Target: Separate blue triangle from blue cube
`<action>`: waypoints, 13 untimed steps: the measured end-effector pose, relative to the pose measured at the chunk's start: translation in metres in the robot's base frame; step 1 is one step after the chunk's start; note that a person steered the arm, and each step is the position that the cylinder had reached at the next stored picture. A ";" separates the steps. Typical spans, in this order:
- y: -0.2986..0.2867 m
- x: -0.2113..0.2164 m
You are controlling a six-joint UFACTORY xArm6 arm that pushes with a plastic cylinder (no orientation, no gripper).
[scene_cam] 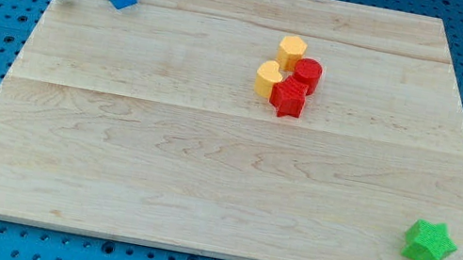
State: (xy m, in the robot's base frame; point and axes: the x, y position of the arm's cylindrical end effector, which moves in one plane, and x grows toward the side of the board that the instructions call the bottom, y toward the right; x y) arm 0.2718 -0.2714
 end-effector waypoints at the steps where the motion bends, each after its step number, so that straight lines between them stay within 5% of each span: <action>1: 0.075 0.003; 3: 0.014 -0.013; 6: 0.074 -0.081; 7: 0.150 -0.076; 10: 0.202 0.028; 13: 0.251 -0.008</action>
State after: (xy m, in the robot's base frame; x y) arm 0.2641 -0.0208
